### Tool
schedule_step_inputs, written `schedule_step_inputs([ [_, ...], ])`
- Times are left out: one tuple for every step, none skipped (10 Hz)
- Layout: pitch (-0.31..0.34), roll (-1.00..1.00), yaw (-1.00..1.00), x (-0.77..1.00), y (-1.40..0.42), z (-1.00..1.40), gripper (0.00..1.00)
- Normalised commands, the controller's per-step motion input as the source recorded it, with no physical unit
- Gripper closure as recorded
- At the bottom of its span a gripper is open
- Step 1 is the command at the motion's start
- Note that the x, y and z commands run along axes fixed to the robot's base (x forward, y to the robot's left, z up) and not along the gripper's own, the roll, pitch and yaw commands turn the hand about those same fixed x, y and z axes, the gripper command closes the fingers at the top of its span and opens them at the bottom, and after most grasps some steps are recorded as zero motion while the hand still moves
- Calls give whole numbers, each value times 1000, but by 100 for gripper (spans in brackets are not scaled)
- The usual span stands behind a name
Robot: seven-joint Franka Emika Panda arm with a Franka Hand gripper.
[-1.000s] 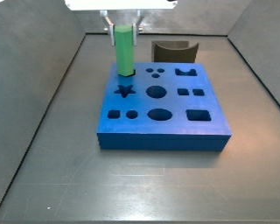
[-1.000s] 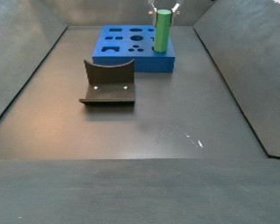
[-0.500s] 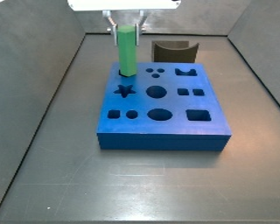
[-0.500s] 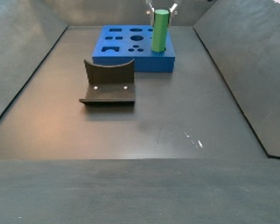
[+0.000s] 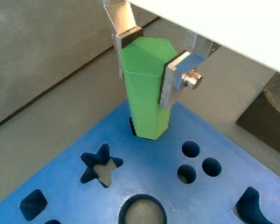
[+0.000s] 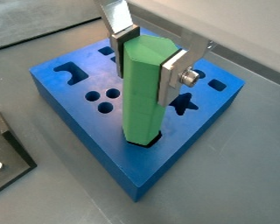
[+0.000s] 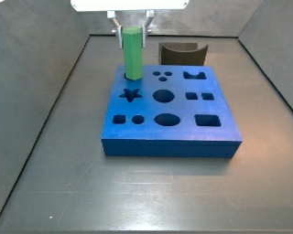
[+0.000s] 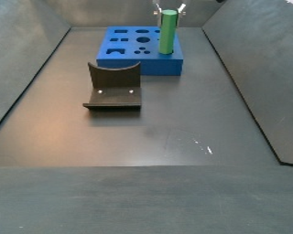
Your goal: Insert the hexagon object.
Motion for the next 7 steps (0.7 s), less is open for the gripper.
schedule_step_inputs([
  [-90,-309,0,-51,0,-469,100],
  [-107,-289,0,-29,0,-520,100],
  [-109,-230,0,0,0,-637,100],
  [-79,-124,-43,0,0,-640,100],
  [0,9,-177,0,0,-543,100],
  [39,131,-266,0,0,-486,100],
  [69,177,-306,0,0,-466,100],
])
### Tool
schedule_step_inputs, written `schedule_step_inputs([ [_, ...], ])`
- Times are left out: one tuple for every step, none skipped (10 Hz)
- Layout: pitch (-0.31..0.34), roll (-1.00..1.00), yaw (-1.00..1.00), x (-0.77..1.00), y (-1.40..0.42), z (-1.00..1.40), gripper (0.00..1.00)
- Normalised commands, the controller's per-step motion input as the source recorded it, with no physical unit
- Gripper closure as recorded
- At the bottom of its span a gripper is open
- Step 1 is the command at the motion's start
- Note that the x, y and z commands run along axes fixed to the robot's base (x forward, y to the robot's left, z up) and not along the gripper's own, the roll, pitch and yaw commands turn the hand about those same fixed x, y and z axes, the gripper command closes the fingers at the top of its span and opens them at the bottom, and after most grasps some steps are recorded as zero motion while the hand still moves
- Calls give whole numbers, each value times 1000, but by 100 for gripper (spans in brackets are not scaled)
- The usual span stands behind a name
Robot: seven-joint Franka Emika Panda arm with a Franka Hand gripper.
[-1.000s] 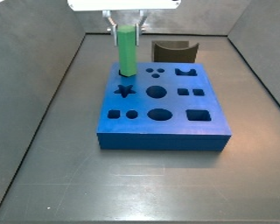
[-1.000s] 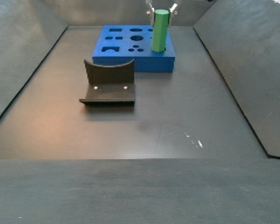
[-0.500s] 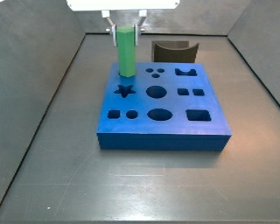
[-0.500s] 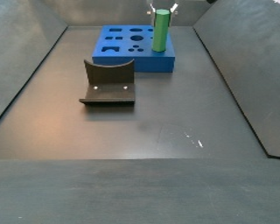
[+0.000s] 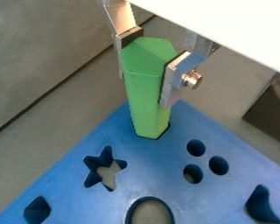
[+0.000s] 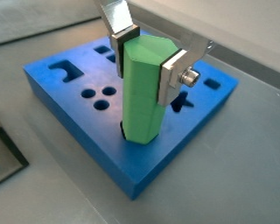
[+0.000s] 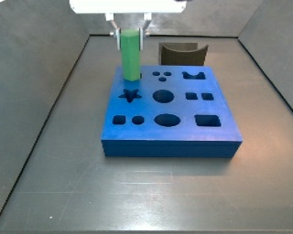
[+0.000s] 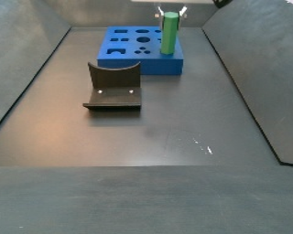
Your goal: Insert the hexagon object.
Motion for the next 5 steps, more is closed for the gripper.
schedule_step_inputs([
  [11,14,-220,0,0,-591,100],
  [0,0,-66,0,0,-666,100],
  [0,0,-6,0,0,-657,100],
  [-37,-23,0,0,0,-634,100],
  [-44,-14,0,0,0,-563,100],
])
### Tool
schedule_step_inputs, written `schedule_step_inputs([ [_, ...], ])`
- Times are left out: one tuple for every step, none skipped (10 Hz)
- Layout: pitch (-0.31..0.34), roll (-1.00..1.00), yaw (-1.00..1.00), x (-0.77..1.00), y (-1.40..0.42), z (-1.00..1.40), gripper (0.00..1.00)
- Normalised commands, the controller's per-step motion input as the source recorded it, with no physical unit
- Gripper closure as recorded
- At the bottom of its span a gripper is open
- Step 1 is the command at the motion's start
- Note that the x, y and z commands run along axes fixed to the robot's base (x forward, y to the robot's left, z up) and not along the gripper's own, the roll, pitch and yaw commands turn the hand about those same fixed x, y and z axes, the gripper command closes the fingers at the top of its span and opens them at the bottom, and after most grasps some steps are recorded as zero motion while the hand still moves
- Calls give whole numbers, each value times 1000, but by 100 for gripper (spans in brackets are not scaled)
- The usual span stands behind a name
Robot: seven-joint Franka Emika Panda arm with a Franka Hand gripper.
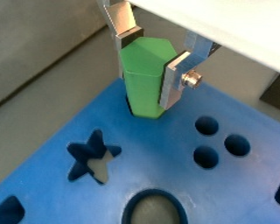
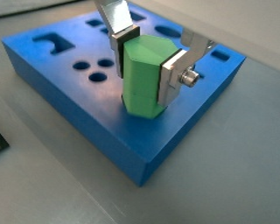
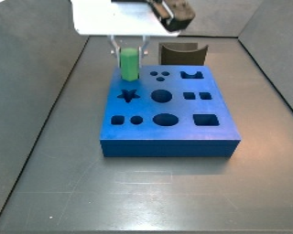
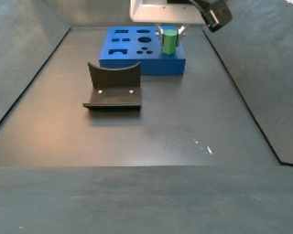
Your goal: Insert the hexagon object.
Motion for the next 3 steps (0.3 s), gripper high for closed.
schedule_step_inputs([
  [-44,-56,-3,20,0,-417,100],
  [-34,-67,0,0,0,-151,100],
  [0,0,0,0,0,0,100],
])
